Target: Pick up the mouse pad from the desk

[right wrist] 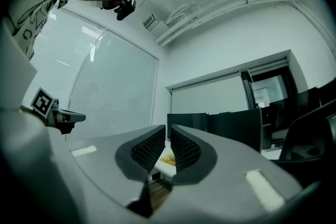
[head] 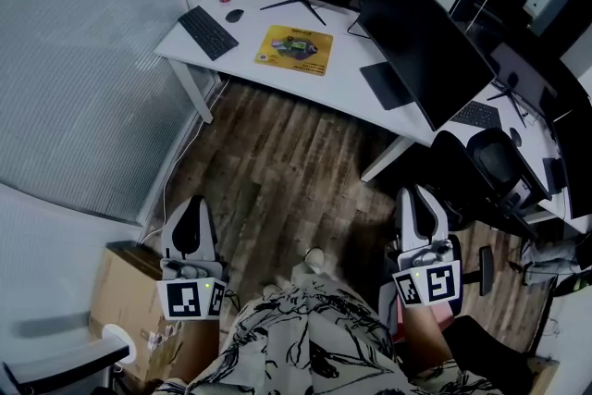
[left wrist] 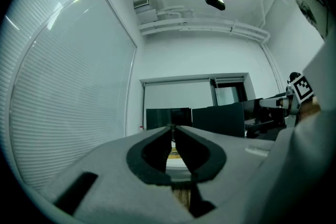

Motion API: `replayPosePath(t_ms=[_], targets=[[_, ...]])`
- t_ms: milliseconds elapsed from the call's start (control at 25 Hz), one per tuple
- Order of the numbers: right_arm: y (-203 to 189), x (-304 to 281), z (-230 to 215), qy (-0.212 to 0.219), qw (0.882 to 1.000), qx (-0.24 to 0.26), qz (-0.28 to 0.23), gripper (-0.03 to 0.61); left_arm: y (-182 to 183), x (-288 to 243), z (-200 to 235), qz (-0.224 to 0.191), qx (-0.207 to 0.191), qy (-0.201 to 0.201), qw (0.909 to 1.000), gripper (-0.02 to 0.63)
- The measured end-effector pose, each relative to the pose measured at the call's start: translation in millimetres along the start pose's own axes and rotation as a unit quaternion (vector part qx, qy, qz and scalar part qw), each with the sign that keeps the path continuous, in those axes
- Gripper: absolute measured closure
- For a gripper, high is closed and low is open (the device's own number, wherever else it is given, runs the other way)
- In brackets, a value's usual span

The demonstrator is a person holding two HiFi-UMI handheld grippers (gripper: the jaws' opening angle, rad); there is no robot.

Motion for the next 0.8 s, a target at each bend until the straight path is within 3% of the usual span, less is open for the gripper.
replayPosePath(t_ms=[800], targets=[[-7.0,-7.4,0.6,0.007,1.000,-0.013,0.014,0.397,-5.4,-8.5,12.1,0.022,0.006,0.026,0.9994,0.348]])
Point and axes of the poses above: the fingertips, and each gripper's own axes: x backward along the fingers, z to its left, y out of its top, the point moved 2 cm from there along x, backward along the fingers, and after that the axes turned 11 degrees about x, right-handed, at the moved point
